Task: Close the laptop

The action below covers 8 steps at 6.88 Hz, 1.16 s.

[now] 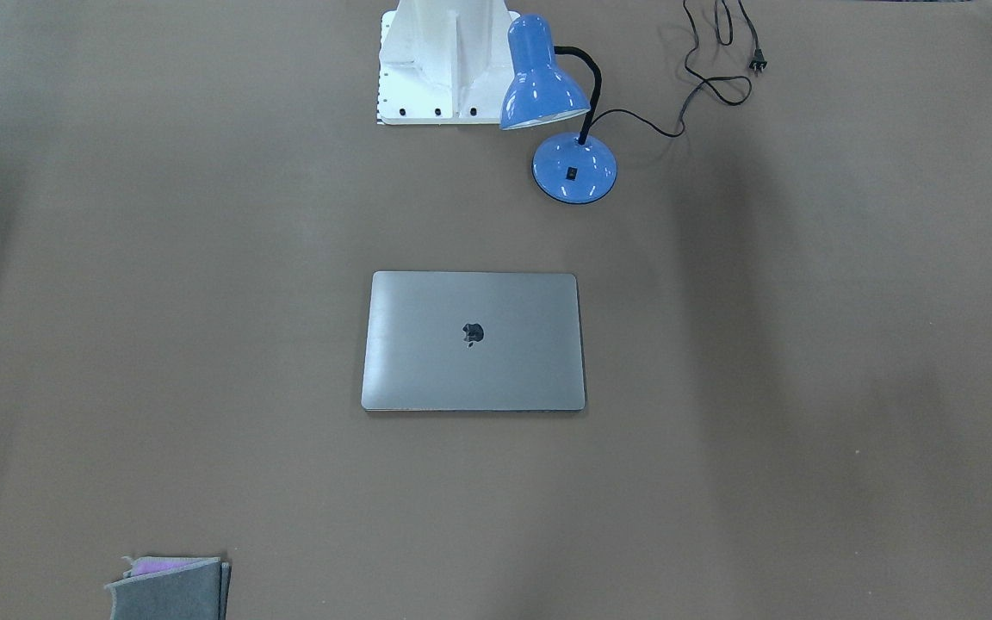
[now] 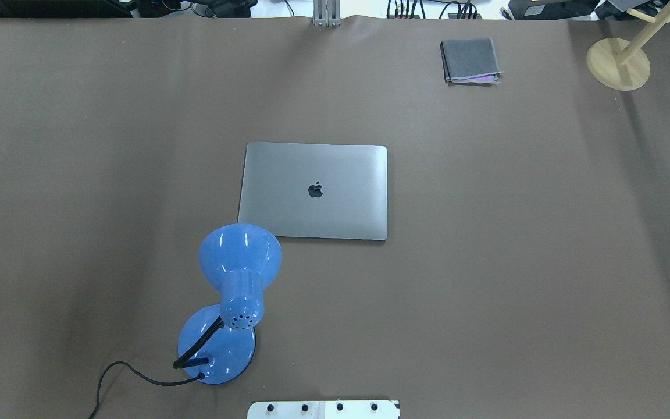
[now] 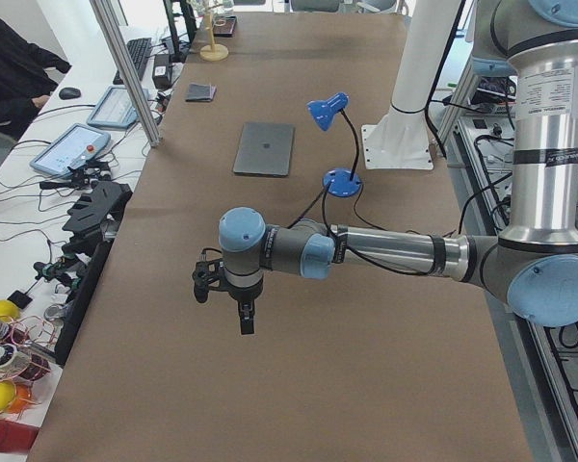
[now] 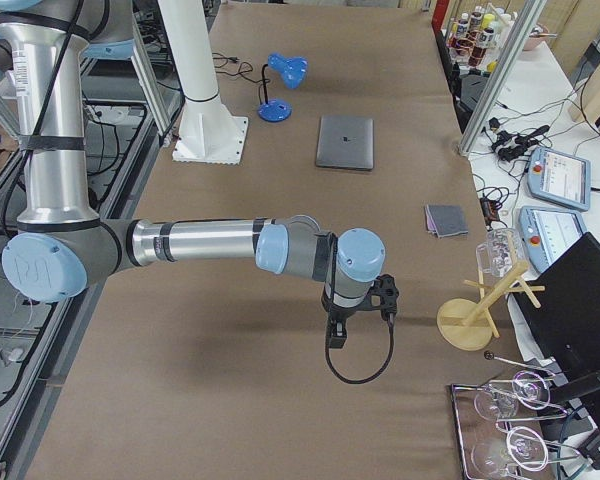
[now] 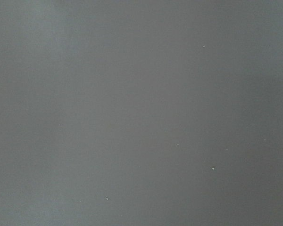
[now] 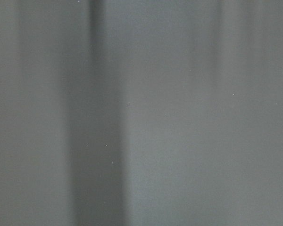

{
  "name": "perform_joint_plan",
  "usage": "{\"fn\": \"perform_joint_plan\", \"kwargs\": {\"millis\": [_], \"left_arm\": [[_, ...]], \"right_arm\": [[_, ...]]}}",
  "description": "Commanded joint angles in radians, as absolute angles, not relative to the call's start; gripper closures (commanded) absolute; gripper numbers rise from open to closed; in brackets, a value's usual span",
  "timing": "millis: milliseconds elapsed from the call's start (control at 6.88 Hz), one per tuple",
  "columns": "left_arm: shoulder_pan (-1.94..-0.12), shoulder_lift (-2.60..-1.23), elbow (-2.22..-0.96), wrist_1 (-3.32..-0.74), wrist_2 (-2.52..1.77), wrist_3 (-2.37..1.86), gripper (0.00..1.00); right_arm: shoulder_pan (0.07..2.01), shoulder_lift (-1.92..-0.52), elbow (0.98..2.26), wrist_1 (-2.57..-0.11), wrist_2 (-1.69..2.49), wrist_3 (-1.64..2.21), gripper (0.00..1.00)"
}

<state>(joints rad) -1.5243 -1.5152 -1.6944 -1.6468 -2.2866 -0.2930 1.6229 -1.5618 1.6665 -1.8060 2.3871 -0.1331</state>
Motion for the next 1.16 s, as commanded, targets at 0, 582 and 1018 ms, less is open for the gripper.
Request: {"fn": "perform_joint_plan", "kwargs": {"millis": [0,582,1018], "left_arm": [[-1.529,-1.525,-1.684,-1.637,-2.295,-0.293,0.02],[-1.531,-1.531,-1.683,-1.637,-2.295,-0.295,0.02],[-1.531,-1.531,-1.680,-1.638,-2.295,-0.295,0.02]], "right_arm": [[1.623,-1.557,1.678,-1.802,2.413,-0.101,0.00],[1.623,-1.566,1.694,-1.804,2.416,-0.101,0.00],[1.623,-1.566,1.693,-1.802,2.418,-0.100,0.00]]}}
